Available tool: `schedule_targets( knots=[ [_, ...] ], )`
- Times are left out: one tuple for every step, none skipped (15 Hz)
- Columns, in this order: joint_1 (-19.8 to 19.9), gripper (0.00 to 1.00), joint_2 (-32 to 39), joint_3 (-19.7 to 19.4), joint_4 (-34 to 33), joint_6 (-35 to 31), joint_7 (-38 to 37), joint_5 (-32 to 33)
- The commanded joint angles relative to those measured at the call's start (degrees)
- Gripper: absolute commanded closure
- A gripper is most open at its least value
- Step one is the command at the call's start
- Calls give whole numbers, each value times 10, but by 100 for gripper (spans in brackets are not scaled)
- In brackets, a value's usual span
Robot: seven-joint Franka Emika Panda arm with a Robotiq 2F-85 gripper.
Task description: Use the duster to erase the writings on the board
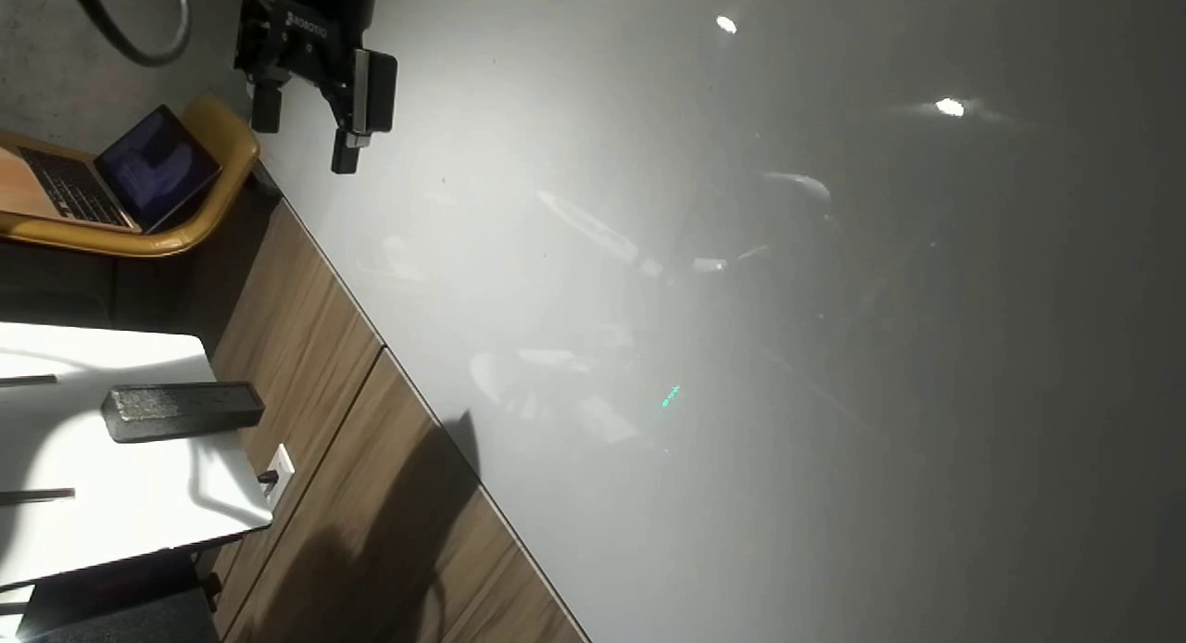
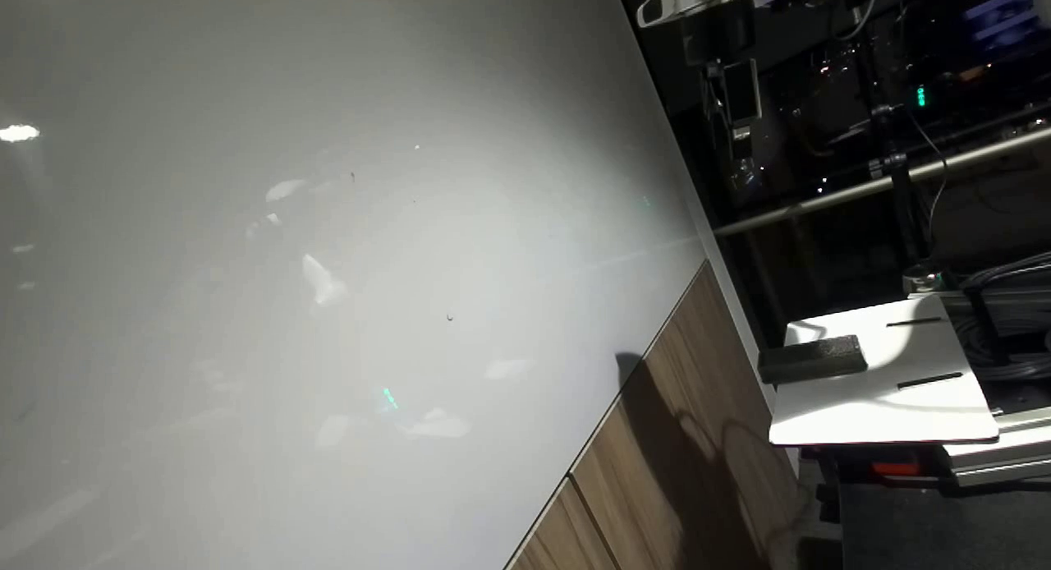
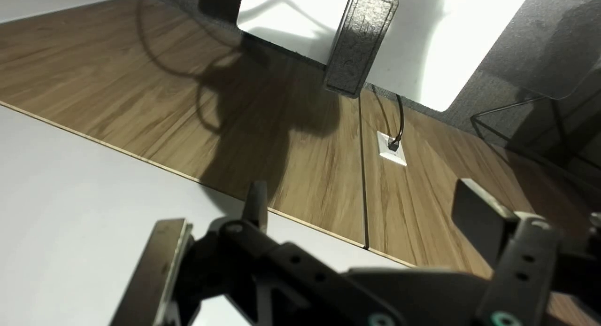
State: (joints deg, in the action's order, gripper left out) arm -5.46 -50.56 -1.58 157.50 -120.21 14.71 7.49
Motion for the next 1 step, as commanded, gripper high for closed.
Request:
schedule_targets(
  knots=[
    [-1,0,0,0,-2,2,-1,0]
  ],
)
